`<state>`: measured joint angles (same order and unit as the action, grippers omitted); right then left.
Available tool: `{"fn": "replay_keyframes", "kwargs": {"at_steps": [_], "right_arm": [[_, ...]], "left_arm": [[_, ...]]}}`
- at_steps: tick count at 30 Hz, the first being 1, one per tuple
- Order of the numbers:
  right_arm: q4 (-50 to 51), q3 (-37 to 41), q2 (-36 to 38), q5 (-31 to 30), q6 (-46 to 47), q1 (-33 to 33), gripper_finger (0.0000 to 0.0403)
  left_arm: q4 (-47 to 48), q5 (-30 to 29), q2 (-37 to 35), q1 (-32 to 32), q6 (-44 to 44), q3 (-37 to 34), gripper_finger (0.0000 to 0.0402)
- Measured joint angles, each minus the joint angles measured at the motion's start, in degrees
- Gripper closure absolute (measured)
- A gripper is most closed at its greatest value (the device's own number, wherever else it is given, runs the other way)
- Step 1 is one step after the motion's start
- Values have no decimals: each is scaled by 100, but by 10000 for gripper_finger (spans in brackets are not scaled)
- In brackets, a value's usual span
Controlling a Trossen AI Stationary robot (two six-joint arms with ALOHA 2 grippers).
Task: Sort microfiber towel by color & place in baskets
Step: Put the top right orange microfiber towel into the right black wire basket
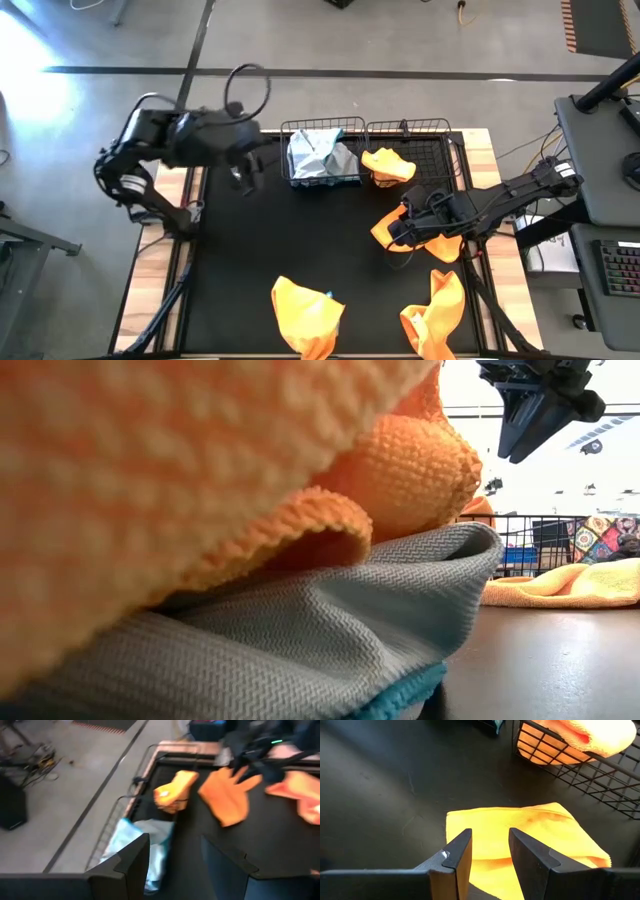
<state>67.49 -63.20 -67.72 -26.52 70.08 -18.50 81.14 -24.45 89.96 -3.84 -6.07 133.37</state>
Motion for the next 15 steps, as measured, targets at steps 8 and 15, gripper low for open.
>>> {"fn": "replay_keyframes", "kwargs": {"at_steps": [8,15], "right_arm": [[-92,0,0,0,0,0,280],[-99,0,0,-2,98,0,280]], "left_arm": [[142,-3,-307,-1251,-454,-1,237],[577,-122,-203,-2378,-702,-1,237]]}}
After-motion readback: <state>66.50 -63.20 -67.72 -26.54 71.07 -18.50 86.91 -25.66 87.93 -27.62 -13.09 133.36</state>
